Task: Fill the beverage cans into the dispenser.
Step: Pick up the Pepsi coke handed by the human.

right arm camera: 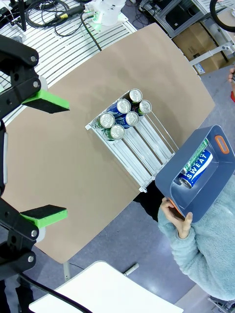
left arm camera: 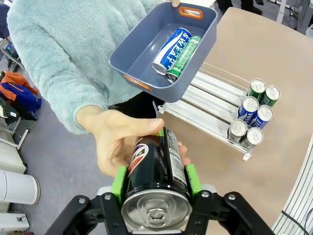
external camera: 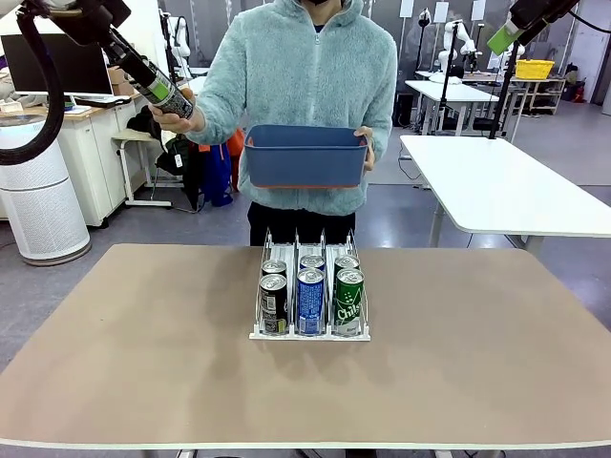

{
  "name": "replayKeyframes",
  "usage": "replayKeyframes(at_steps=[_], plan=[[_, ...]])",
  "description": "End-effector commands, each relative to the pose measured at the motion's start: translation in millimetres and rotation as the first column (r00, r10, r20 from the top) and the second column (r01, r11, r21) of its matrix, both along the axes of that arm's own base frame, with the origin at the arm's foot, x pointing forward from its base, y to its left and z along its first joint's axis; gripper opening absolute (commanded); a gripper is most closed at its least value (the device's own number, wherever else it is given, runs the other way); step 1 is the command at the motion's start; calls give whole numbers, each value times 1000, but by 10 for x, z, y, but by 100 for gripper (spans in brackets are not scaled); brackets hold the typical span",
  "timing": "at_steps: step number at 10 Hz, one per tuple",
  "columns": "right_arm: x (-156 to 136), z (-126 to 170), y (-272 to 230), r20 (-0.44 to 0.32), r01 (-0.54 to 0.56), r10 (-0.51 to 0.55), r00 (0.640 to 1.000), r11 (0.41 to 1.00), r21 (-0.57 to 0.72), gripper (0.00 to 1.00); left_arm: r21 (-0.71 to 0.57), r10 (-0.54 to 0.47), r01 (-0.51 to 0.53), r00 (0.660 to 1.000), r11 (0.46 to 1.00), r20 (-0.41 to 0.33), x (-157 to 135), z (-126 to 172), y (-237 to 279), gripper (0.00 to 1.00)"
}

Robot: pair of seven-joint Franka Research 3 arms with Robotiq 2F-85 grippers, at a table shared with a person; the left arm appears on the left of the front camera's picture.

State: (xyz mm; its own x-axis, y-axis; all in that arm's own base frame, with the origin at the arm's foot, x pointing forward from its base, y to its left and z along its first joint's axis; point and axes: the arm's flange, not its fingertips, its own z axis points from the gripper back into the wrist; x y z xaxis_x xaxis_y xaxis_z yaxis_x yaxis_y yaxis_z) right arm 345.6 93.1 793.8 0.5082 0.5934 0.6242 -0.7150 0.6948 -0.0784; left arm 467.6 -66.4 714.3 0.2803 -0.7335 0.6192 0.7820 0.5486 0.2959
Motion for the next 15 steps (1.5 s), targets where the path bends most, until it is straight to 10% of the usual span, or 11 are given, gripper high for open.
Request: replayKeyframes(at_steps=[1, 15], plan=[[-2, 3, -1, -2, 7, -7, 1000, 1000, 5, 100, 19, 12, -12, 1000, 1000, -14, -38, 7, 25, 0], [-2, 3, -1, -2, 7, -7, 1000, 1000, 5, 100, 12, -4, 4, 1000, 1000, -1, -9, 12, 0, 0]])
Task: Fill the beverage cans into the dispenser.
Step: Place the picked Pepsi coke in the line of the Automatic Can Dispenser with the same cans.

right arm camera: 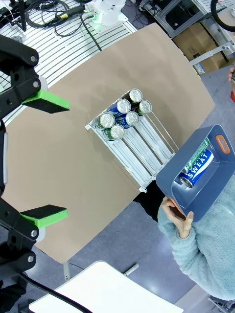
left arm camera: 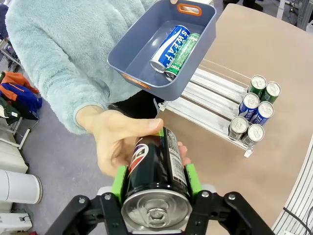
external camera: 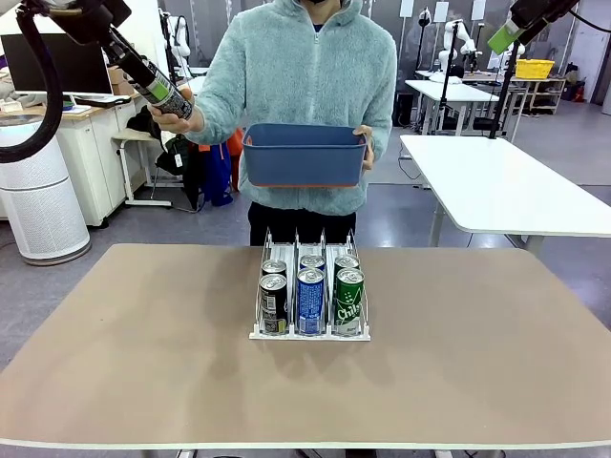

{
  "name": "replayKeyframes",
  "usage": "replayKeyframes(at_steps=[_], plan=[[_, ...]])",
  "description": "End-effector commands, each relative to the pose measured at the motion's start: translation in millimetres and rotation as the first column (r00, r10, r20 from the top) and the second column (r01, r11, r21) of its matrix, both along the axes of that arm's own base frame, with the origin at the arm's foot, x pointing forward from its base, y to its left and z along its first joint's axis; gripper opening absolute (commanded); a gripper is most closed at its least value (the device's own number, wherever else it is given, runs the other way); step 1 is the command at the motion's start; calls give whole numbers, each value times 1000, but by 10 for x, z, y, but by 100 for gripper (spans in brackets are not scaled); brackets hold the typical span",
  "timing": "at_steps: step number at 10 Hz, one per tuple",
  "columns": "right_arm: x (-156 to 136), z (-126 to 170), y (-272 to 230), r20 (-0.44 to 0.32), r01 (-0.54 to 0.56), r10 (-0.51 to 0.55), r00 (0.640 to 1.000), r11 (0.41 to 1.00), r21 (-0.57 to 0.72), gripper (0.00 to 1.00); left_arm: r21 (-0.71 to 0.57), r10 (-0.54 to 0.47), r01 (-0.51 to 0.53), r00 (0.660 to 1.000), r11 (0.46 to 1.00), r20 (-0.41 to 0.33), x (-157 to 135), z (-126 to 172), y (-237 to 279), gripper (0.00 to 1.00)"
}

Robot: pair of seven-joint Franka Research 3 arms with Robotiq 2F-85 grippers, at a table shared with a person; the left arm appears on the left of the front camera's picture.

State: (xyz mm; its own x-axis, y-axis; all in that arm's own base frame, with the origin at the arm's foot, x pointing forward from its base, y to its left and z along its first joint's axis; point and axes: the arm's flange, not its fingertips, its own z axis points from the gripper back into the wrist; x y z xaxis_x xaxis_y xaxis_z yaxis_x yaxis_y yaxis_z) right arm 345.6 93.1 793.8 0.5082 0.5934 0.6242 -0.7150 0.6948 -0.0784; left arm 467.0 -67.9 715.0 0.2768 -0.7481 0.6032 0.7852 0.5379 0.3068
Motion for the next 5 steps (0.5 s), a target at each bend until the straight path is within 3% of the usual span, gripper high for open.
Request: replayKeyframes(at_steps=[1, 5], plan=[[-2, 3, -1, -2, 7, -7, 1000, 1000, 5, 100, -10, 2, -2, 1000, 1000, 0, -3, 5, 15, 0], [-2, 3, -1, -2, 7, -7, 1000, 1000, 5, 100, -10, 2, -2, 1000, 1000, 0, -3, 5, 15, 0]])
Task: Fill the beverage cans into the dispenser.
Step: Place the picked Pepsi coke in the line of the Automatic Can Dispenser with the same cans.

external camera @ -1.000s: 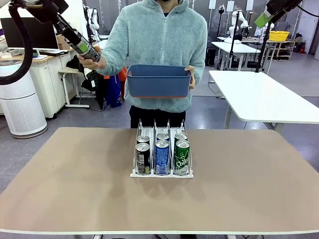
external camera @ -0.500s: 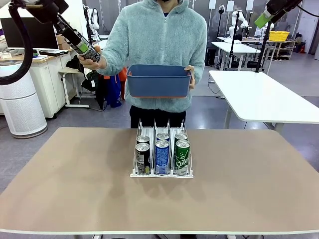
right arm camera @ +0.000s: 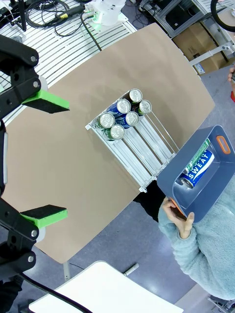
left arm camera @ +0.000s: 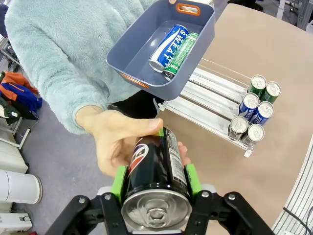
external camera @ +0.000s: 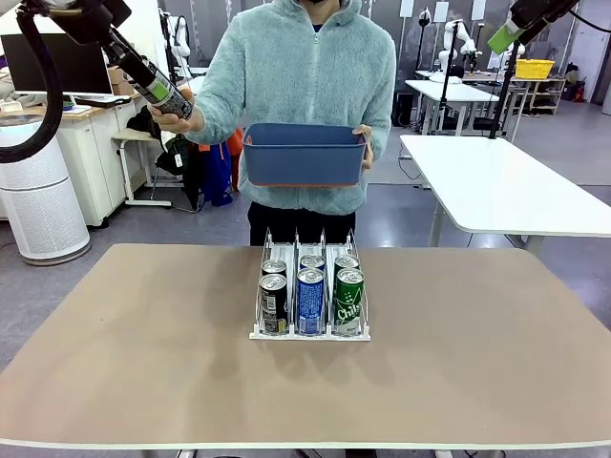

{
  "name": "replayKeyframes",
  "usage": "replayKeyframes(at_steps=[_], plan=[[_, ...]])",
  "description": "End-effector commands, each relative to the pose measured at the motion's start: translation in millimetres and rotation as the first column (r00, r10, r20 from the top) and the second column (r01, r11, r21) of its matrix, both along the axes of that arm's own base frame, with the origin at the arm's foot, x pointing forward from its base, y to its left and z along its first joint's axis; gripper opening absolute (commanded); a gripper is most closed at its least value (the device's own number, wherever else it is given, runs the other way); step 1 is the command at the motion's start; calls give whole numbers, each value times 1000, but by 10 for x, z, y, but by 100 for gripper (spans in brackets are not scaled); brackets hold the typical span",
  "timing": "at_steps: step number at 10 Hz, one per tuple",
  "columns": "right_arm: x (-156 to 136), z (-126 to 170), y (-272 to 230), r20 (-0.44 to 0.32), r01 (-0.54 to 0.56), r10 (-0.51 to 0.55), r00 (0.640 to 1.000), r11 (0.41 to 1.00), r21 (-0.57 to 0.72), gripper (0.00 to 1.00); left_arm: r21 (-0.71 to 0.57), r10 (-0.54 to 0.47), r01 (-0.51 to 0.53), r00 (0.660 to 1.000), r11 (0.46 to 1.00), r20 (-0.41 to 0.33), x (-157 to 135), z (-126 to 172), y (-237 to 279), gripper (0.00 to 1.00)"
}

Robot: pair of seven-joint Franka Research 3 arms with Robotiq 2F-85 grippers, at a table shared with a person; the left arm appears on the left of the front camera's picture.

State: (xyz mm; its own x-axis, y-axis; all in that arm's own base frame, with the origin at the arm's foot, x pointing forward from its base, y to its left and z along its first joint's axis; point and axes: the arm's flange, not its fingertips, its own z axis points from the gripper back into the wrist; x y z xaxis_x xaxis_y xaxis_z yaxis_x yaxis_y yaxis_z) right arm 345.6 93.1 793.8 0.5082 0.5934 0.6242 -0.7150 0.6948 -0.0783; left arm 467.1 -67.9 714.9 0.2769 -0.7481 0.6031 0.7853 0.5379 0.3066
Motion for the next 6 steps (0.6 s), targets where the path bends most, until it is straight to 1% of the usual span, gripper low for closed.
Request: replayKeyframes(at_steps=[1, 6], plan=[[-2, 3, -1, -2, 7, -7, 1000, 1000, 5, 100, -10, 2, -2, 1000, 1000, 0, -3, 6, 15, 0], [-2, 3, -1, -2, 7, -7, 1000, 1000, 5, 100, -10, 2, -2, 1000, 1000, 0, -3, 6, 15, 0]])
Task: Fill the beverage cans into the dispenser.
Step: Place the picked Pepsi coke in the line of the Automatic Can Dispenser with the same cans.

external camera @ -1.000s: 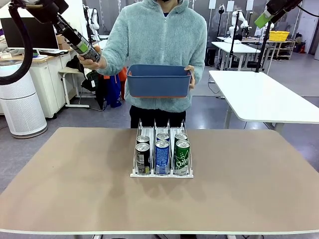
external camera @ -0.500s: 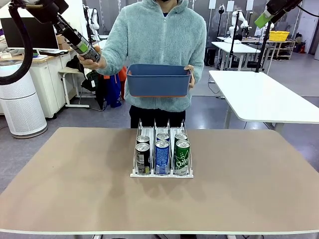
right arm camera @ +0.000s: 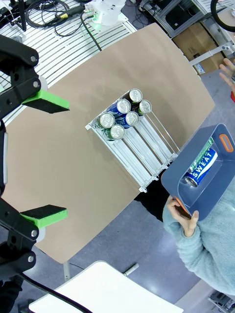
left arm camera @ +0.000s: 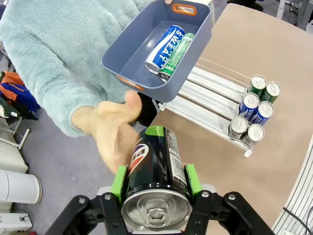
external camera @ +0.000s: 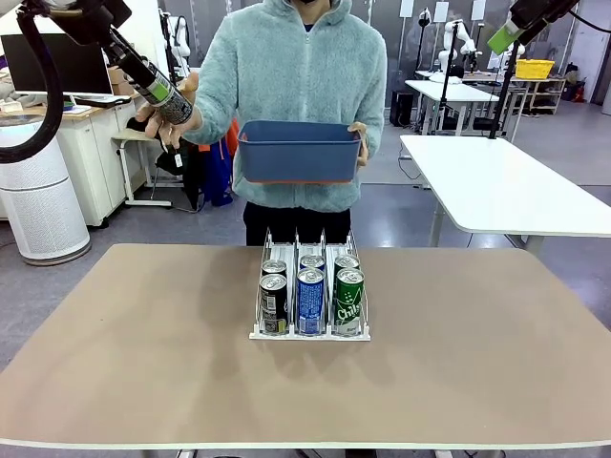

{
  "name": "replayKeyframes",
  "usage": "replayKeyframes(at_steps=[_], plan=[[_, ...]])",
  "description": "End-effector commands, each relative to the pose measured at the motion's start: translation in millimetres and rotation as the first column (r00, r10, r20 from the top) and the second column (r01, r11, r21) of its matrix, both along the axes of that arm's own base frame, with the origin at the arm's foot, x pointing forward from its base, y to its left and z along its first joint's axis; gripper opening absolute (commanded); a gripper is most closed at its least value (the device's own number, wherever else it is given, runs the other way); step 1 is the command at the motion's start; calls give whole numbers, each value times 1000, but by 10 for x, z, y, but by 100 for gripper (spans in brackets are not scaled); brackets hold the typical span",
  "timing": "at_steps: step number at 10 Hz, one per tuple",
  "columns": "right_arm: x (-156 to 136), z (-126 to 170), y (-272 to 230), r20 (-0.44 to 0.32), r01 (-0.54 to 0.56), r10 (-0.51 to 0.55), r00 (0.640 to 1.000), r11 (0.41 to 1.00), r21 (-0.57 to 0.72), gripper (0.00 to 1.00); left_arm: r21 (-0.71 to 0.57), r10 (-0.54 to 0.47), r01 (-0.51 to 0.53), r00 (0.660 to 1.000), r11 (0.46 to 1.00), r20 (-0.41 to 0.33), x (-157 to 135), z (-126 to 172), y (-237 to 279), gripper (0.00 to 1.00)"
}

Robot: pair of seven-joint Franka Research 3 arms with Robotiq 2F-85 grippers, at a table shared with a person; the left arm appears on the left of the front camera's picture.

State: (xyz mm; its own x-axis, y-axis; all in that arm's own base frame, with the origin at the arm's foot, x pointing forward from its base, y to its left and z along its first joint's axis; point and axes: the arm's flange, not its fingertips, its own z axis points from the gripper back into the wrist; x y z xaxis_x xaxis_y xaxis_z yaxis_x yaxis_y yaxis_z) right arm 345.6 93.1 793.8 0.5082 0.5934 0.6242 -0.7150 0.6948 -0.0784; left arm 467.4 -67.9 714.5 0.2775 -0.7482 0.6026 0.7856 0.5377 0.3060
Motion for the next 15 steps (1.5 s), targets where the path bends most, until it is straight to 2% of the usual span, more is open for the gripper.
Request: replayKeyframes(at_steps=[1, 10, 11, 14, 15], plan=[[-2, 3, -1, -2, 7, -7, 1000, 1000, 5, 100, -10, 2, -2, 1000, 1000, 1, -6, 11, 16, 0], [-2, 3, -1, -2, 7, -7, 1000, 1000, 5, 100, -10, 2, -2, 1000, 1000, 1, -6, 11, 16, 0], [-2, 3, -1, -2, 7, -7, 1000, 1000, 5, 100, 0, 0, 0, 1000, 1000, 0, 1, -1, 0, 58], [-2, 3, -1, -2, 7, -7, 1000, 1000, 5, 100, 51, 79, -77, 995, 996, -54, -150, -10, -258, 58], [-2, 3, -1, -2, 7, -7, 1000, 1000, 5, 100, 69, 164, -160, 985, 985, -45, -275, -20, -416, 58]])
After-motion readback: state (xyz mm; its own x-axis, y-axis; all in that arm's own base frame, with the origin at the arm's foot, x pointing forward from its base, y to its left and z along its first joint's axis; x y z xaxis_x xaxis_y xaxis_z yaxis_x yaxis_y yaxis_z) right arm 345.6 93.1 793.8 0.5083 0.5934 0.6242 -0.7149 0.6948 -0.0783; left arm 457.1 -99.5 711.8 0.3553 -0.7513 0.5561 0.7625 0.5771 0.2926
